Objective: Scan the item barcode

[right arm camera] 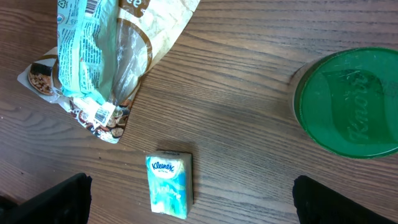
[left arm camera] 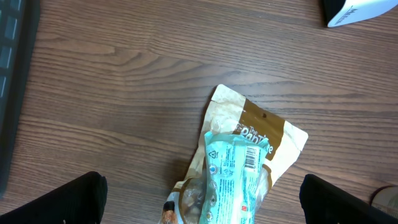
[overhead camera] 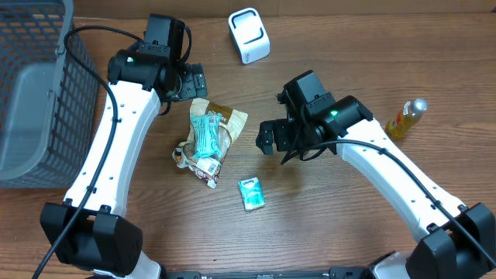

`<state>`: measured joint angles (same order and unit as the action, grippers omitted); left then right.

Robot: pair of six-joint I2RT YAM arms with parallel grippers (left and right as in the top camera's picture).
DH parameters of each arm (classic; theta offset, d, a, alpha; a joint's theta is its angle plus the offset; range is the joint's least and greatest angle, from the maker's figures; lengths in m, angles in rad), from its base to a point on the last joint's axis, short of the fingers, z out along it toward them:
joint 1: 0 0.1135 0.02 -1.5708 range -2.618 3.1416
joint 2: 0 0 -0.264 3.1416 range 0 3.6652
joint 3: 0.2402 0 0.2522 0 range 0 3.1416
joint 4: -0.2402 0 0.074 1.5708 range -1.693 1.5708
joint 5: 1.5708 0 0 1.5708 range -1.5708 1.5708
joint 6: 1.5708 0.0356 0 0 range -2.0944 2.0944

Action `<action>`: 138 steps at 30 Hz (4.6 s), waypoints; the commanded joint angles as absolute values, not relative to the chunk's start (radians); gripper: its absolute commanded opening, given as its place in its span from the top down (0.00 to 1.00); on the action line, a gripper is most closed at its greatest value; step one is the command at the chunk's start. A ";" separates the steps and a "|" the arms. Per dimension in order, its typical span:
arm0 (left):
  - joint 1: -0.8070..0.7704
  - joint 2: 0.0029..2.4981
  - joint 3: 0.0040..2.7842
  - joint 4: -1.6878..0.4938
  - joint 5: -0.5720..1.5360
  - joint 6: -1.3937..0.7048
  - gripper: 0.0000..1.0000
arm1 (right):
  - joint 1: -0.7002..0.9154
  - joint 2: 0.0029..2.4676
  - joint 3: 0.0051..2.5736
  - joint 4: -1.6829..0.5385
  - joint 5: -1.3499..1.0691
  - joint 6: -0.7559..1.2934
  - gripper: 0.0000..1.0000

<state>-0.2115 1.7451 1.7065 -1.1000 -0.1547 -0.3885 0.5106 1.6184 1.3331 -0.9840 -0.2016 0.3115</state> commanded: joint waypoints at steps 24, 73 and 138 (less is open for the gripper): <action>-0.216 1.733 1.723 -1.100 -0.164 -0.373 0.00 | 0.450 1.627 1.336 -0.987 0.150 0.417 0.01; -0.216 1.733 1.723 -1.100 -0.164 -0.373 0.00 | 0.453 1.848 1.328 -0.941 0.102 0.550 0.49; -0.216 1.733 1.723 -1.100 -0.164 -0.373 0.00 | 0.635 1.848 1.328 -0.895 0.105 0.284 0.38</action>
<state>-0.2115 1.7451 1.7065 -1.1000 -0.1547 -0.3882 0.6357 1.8423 1.3327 -0.9165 0.0841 0.4015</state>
